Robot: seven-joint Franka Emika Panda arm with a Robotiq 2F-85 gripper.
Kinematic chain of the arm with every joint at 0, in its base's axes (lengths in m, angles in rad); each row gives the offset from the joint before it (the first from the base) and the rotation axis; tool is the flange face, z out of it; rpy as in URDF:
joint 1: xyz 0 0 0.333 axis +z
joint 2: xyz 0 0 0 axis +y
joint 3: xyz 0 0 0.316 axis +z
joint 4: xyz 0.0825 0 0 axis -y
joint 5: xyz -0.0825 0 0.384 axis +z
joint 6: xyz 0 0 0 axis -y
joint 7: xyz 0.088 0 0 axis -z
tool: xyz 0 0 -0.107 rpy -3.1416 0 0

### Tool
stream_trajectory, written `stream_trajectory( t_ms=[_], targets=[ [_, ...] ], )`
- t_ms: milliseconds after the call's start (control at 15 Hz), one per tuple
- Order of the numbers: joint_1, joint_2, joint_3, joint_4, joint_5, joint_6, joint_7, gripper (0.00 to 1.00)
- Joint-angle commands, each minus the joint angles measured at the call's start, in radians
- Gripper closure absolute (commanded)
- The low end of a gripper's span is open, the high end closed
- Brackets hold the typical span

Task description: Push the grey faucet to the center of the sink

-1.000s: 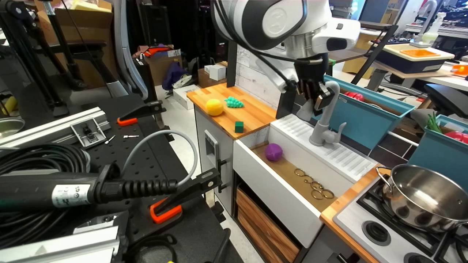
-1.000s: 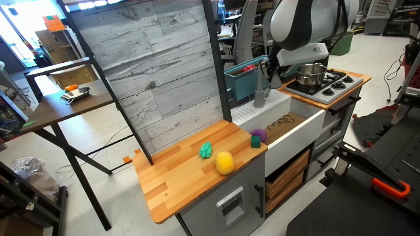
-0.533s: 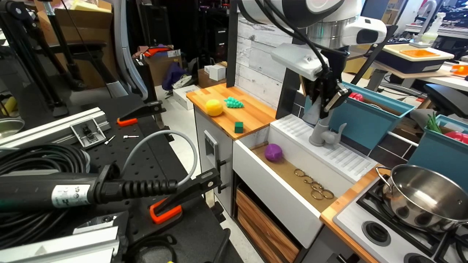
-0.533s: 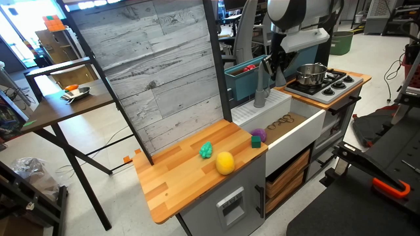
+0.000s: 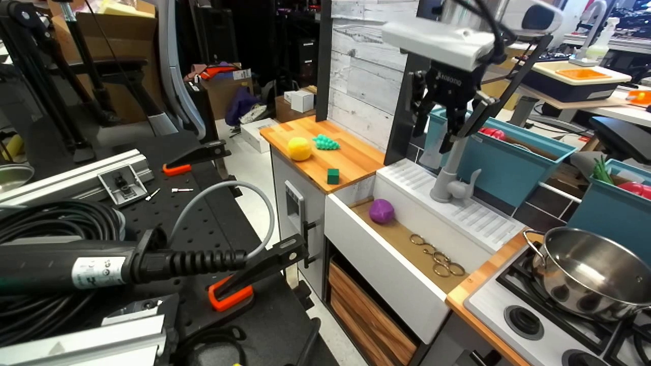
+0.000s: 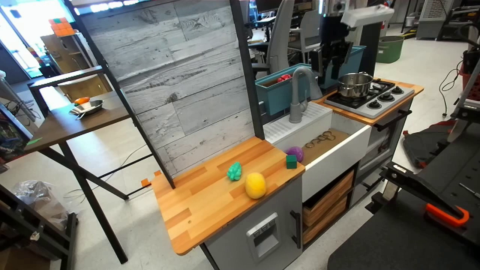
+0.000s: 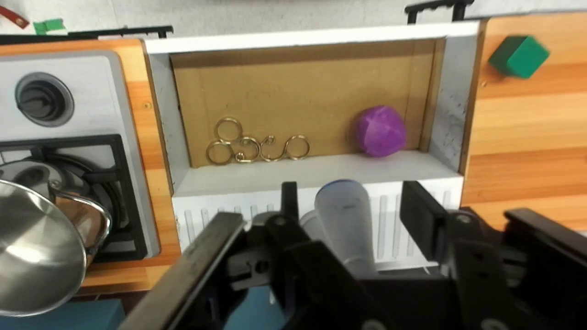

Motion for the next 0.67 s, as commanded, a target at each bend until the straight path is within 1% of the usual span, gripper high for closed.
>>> stream_trajectory(
  t_ms=[0,67,200,267,333,400,467,600],
  targets=[
    [-0.061,-0.207,0.041,-0.131,0.006,-0.235,-0.143,0.08],
    [-0.062,-0.257,0.035,-0.152,0.001,-0.318,-0.166,0.01],
    [-0.05,-0.34,0.014,-0.166,-0.007,-0.496,-0.173,0.0],
    [-0.039,-0.376,0.0,-0.172,-0.009,-0.559,-0.141,0.0],
    [-0.032,-0.29,-0.002,-0.12,0.006,-0.48,-0.137,0.0],
    [-0.031,-0.32,-0.005,-0.128,0.006,-0.503,-0.137,0.0],
    [-0.03,-0.328,-0.005,-0.13,0.006,-0.501,-0.137,0.0],
    [-0.03,-0.312,-0.004,-0.13,0.006,-0.496,-0.136,0.0]
  ],
)
